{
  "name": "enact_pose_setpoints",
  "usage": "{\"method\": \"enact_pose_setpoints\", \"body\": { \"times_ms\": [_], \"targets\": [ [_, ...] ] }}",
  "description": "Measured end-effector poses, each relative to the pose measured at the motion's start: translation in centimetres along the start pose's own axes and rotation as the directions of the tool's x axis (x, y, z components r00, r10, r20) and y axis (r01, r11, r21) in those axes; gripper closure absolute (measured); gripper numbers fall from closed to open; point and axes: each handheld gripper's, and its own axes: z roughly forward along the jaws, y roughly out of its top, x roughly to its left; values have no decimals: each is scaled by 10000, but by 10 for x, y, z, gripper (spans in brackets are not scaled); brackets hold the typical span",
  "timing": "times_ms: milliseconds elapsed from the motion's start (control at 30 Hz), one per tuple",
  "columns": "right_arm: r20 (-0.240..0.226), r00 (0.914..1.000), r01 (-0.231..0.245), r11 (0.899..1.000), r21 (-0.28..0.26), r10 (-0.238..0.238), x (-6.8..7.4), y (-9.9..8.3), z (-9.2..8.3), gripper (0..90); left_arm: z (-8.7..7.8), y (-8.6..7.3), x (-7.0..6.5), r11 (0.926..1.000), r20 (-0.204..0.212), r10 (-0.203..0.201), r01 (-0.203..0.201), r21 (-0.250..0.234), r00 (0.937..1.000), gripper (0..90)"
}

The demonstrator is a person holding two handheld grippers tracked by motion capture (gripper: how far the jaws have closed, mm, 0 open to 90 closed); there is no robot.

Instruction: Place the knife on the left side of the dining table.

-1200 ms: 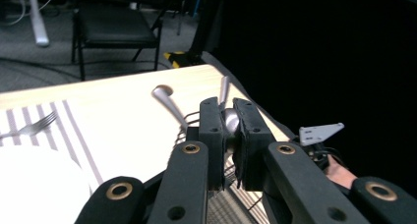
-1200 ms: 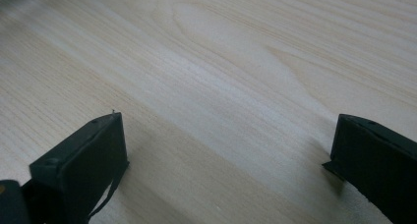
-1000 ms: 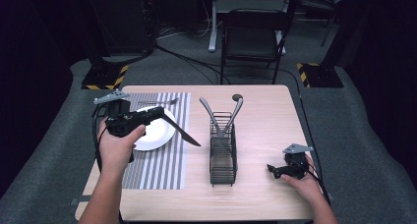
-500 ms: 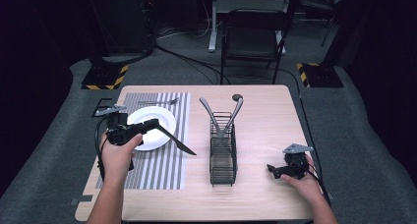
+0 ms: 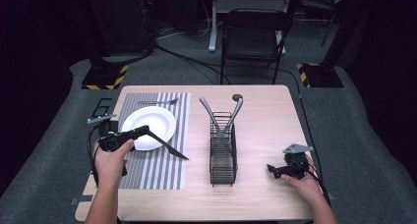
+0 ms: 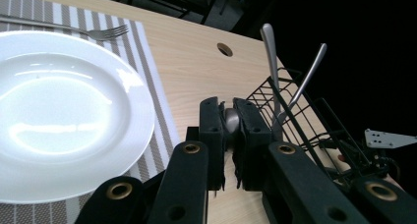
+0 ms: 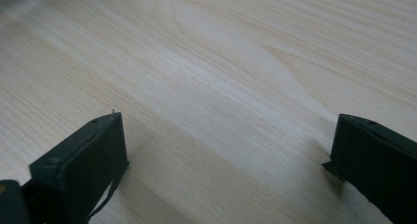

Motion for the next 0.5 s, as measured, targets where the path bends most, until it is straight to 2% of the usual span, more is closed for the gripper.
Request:
{"method": "enact_pose_setpoints", "body": {
  "times_ms": [233, 500],
  "targets": [
    [54, 10000, -8, 10000, 3, 8, 0, 0, 0, 0, -5, -4, 15, 9988, -73, -461, 460, -139, 9989, 835],
    [-10, 10000, -5, 10000, -1, 5, 0, 0, 0, 0, -9, -7, 28, 9964, -98, -812, 809, -273, 9967, 835]
  ]
}}
